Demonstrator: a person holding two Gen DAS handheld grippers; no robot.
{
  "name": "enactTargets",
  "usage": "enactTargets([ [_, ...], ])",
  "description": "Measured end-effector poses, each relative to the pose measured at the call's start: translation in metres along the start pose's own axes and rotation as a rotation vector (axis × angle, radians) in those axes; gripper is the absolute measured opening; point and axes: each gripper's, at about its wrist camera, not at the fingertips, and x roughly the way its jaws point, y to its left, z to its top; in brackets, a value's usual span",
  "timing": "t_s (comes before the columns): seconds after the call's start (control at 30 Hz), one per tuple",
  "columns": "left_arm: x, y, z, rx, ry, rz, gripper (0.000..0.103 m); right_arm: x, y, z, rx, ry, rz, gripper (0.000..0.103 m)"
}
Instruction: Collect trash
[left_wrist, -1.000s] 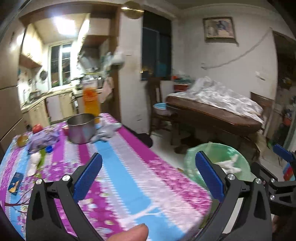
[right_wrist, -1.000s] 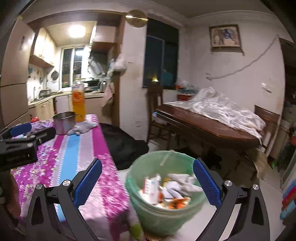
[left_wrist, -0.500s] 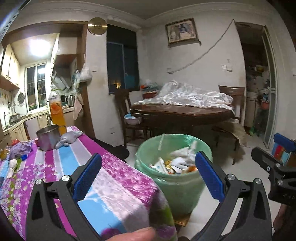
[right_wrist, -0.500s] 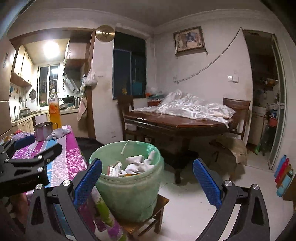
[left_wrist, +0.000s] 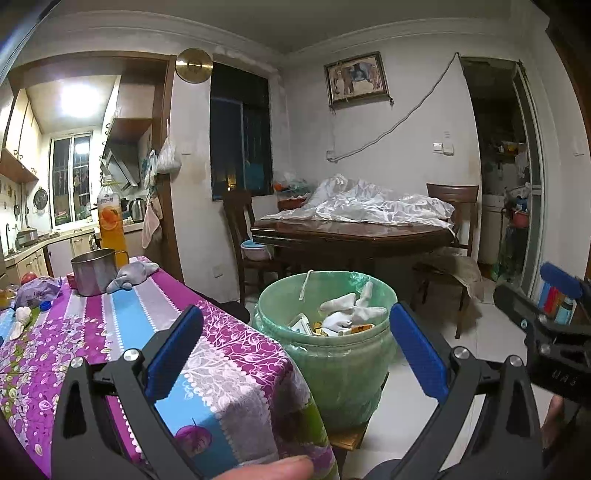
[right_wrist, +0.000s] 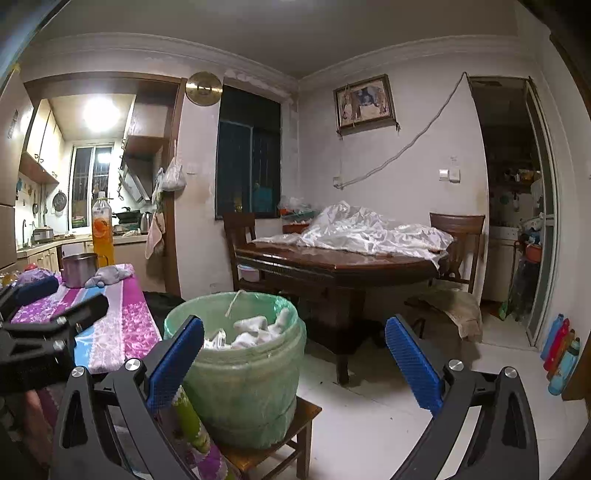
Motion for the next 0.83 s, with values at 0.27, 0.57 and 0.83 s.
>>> enactTargets([
  [0.27,-0.0074,-0.0059,0.0025,0.003,-0.016,-0.008,0.097,-0.0006,0.0007,-0.0041,0.006,-0.005,0.006,0.098],
  [0.57,-0.009,-0.0083,0.0043,-0.012,0.006,-0.02,0.097,0.0015,0.0045,-0.0034,0.005,-0.005,0.01,0.098],
  [0.83,-0.0046,-0.0092,0.0047,-0.022,0.038,-0.039,0.097,0.0024,0.0057,0.0003,0.005,-0.004,0.012,0.098],
])
